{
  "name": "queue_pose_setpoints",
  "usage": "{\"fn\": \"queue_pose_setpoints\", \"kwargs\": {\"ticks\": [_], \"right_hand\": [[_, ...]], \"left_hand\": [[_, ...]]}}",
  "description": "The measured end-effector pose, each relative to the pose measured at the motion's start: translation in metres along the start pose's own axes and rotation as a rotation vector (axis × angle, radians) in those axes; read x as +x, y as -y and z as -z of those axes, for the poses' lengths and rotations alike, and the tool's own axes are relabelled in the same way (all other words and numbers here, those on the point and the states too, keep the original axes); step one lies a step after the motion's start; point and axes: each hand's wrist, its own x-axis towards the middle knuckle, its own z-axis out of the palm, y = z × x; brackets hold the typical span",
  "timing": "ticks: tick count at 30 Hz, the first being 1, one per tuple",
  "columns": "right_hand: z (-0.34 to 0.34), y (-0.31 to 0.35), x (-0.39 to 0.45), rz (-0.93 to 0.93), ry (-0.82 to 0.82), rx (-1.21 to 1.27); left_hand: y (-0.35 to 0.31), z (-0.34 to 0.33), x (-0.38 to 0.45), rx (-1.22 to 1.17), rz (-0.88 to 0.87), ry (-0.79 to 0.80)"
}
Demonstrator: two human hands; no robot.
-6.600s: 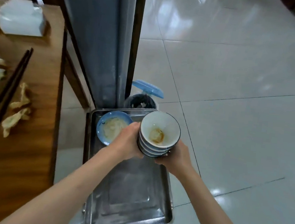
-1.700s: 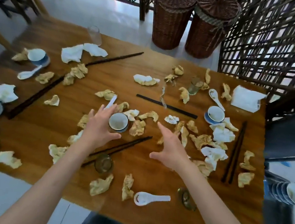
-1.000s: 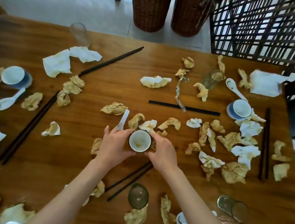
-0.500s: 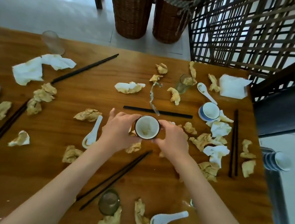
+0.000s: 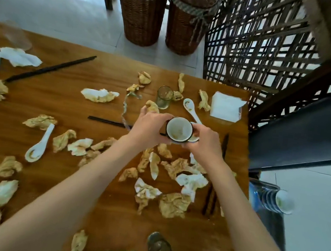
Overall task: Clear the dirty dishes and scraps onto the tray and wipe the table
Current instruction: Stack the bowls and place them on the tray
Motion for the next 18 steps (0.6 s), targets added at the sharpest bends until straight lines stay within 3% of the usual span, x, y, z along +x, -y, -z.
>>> {"fn": "queue_pose_setpoints", "kwargs": {"ticks": [7, 18], "right_hand": [[0.017, -0.043, 0.027, -0.004, 0.004, 0.033], [0.006, -0.061, 0.037, -0.025, 0.081, 0.017]], "left_hand": [[-0.033, -0.020, 0.038, -0.022, 0.028, -0.021], [-0.031, -0.037, 0.047, 0.038, 0.058, 0.038]]}}
